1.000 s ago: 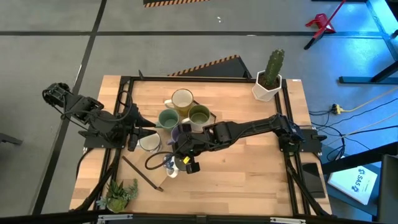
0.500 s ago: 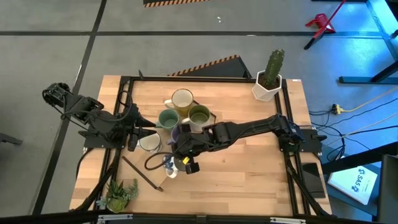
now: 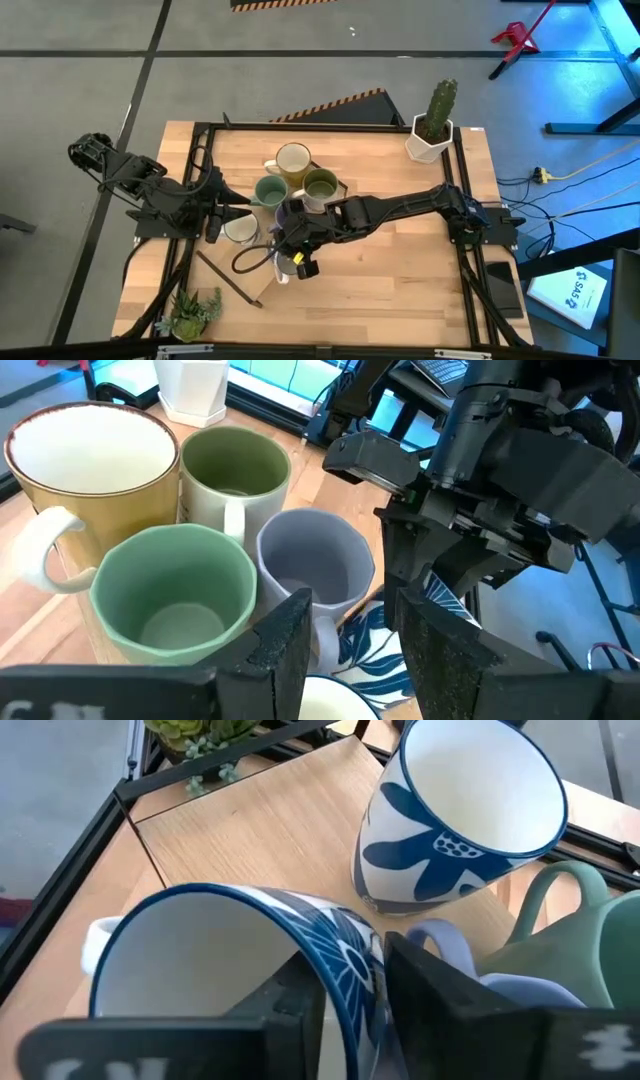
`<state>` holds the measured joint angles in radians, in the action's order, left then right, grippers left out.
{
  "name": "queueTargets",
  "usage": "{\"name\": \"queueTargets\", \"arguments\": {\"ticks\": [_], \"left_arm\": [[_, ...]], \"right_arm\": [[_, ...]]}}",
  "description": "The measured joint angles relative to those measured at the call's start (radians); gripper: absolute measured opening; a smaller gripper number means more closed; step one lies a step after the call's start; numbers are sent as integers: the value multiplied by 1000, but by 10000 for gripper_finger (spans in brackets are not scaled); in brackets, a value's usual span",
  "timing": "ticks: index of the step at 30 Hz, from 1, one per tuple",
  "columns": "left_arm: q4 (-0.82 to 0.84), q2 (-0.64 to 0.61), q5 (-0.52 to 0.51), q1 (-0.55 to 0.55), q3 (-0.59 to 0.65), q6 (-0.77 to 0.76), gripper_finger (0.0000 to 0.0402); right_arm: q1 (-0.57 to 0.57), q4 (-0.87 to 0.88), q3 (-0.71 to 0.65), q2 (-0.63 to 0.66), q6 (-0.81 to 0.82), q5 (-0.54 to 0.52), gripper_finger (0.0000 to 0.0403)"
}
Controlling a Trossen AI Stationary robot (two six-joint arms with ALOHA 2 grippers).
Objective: Place coffee mugs
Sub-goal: Put the flowered mug on the shelf
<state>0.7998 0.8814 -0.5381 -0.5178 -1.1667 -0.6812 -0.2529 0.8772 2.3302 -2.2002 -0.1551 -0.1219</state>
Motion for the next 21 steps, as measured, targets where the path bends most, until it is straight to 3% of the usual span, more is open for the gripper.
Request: {"name": "queueTargets", "arguments": {"ticks": [21], "left_arm": [[0,0,2,0,0,0,142]], "right_arm": [[27,-77,0,0,46,8,99]]}}
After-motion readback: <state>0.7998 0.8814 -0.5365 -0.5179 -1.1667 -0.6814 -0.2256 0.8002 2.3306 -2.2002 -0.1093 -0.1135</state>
